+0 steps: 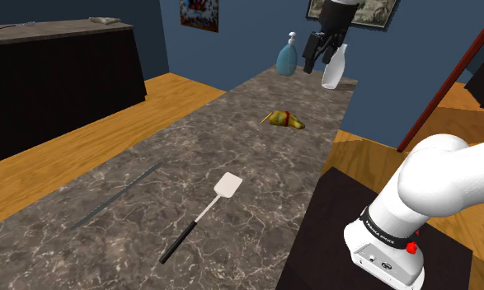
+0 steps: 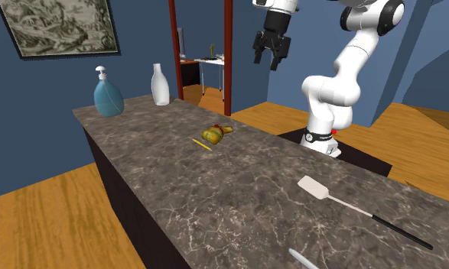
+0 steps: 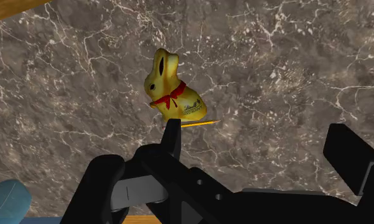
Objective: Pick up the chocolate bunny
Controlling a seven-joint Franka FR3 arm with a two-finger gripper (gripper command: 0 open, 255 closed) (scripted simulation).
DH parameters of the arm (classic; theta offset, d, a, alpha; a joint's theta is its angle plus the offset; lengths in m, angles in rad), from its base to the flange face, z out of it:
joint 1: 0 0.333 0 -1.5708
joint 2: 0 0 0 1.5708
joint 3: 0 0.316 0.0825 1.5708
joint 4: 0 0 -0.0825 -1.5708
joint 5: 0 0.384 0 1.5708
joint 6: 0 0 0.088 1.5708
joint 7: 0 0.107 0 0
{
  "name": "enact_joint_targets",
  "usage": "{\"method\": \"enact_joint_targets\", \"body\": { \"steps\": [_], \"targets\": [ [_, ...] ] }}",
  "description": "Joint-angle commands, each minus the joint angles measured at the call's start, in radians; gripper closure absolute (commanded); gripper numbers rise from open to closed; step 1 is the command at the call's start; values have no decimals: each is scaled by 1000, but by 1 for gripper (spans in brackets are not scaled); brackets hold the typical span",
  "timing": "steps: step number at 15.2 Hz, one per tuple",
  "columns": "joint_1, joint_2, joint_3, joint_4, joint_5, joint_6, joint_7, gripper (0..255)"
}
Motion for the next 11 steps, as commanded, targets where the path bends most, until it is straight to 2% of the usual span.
{"method": "enact_joint_targets", "body": {
  "steps": [1,11],
  "targets": [
    [0,0,0,0,0,0,0,0],
    [-21,136,-200,-160,-12,303,-187,0]
  ]
}}
